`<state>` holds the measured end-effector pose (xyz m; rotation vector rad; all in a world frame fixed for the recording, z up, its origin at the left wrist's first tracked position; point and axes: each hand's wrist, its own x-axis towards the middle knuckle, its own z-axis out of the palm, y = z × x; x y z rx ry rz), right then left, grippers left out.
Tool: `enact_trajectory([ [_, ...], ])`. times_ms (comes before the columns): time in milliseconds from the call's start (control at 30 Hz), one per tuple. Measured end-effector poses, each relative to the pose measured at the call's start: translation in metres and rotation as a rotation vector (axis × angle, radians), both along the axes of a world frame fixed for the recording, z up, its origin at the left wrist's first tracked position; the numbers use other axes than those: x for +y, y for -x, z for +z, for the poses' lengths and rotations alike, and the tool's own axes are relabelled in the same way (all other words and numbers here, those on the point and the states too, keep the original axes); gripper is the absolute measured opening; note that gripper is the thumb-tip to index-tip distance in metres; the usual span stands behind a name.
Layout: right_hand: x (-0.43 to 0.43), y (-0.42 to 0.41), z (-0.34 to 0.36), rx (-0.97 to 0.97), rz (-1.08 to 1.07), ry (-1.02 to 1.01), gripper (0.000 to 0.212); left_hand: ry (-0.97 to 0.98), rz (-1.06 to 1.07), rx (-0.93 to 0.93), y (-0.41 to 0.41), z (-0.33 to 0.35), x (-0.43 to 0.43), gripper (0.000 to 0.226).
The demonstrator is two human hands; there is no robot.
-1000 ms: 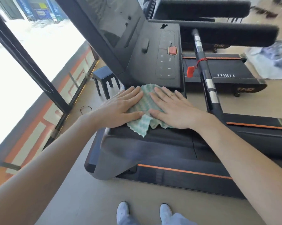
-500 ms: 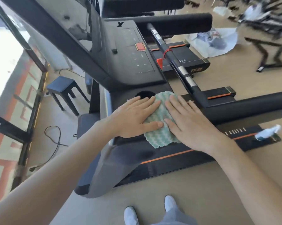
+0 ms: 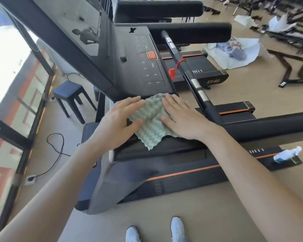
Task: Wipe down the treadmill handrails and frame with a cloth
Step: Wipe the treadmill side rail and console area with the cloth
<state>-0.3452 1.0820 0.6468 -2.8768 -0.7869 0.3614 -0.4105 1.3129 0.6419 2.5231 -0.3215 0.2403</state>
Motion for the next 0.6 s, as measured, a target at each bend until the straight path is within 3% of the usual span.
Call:
enact_trajectory([
  [67,-0.01,-0.001,0.003,-0.067,-0.015,-0.039,0.058,0.064,0.089,-0.126,0.008,0.001,0.001,0.044],
  [167,-0.025,0.013,0.009,-0.196,-0.093,-0.185,0.048,0.091,0.165,-0.101,0.03,-0.005,-0.005,0.049],
  [300,-0.02,0.038,0.01,-0.125,-0.116,-0.361,0.049,0.036,0.18,-0.082,0.051,-0.027,-0.021,0.062],
  [600,0.032,0.029,0.014,-0.044,0.209,-0.055,0.045,0.059,0.216,-0.183,0.051,-0.038,-0.023,0.057],
])
